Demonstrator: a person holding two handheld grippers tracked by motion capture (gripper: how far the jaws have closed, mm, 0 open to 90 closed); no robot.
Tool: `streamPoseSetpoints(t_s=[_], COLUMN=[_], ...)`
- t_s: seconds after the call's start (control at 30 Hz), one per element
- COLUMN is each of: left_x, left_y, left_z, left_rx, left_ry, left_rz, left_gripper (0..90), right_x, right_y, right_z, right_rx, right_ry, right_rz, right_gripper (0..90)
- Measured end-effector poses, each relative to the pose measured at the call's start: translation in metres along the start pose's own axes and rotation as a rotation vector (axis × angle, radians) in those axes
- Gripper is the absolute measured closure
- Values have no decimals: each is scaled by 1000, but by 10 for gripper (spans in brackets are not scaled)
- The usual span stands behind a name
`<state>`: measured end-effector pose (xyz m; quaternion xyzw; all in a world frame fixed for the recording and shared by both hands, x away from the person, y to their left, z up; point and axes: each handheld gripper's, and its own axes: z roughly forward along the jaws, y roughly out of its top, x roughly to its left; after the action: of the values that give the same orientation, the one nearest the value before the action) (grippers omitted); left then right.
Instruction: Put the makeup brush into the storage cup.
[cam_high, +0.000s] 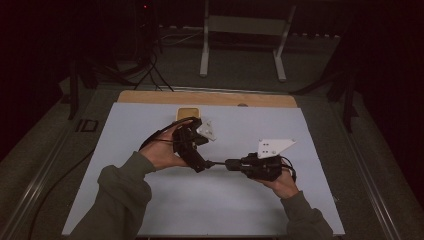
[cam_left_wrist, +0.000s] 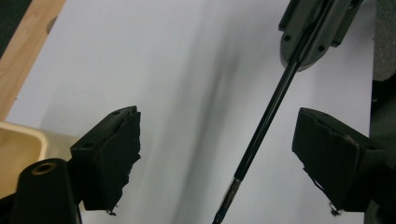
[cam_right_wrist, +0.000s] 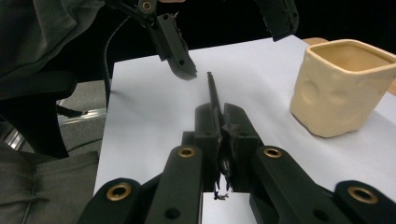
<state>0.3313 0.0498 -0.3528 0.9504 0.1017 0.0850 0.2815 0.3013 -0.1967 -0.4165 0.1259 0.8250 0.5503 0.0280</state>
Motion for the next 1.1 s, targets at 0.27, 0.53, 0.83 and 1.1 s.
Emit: streamPoseSetpoints(t_s=[0.27, 0.53, 0.83, 1.1], left_x=[5, 10, 15, 19], left_y=[-9, -20, -32, -43], left_z=[-4, -8, -10, -12], left_rx=[-44, -95, -133, -173], left_ry=[22, 31, 47, 43], left_rz=[-58, -115, -184, -241], left_gripper=[154, 154, 152, 155], right_x=[0, -1, 0, -1], right_y=[0, 0, 1, 1], right_z=[-4, -9, -14, -21], right_rx=[-12, -28, -44, -72], right_ry=[-26, -55, -77, -107], right_rz=[1, 4, 6, 10], right_gripper=[853, 852, 852, 853])
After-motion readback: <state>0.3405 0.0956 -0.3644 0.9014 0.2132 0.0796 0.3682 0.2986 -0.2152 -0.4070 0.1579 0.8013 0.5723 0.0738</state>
